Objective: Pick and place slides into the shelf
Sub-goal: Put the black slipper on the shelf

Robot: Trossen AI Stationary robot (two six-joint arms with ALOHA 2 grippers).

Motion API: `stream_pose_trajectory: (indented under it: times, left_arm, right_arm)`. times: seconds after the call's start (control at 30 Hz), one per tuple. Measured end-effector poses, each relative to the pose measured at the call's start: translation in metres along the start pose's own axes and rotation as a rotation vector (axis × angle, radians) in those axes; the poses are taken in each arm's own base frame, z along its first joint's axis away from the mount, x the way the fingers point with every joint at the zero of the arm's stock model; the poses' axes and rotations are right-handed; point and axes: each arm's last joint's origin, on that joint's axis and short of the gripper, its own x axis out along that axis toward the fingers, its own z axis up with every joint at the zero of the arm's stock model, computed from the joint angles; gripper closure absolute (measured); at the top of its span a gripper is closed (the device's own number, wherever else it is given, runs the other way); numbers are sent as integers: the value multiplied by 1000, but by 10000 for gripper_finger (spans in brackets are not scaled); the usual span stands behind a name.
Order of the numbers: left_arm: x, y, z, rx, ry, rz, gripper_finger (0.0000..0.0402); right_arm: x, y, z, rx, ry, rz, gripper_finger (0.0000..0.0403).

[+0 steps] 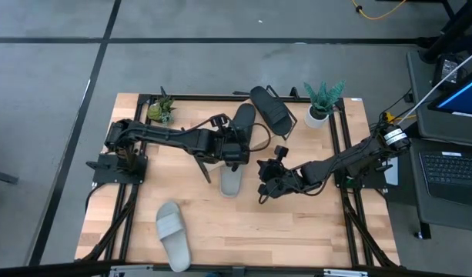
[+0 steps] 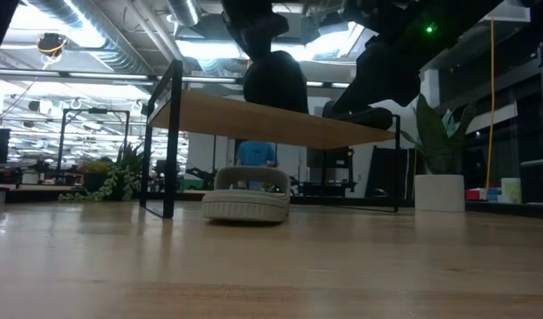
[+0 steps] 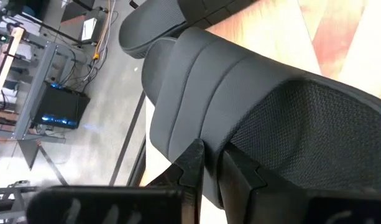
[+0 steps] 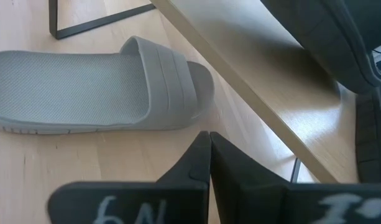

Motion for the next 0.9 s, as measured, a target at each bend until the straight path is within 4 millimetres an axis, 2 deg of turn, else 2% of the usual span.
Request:
stream_pose_trajectory:
  times: [0.47,0.9]
  left_arm:
    - [1,-1,13,-29,-94,-51,365]
    - [12,9,17,-84,-97,-75,306]
  right_arm:
    - [0,0,0,1,0,0,396]
    - [0,0,-1,-2,5,0,396]
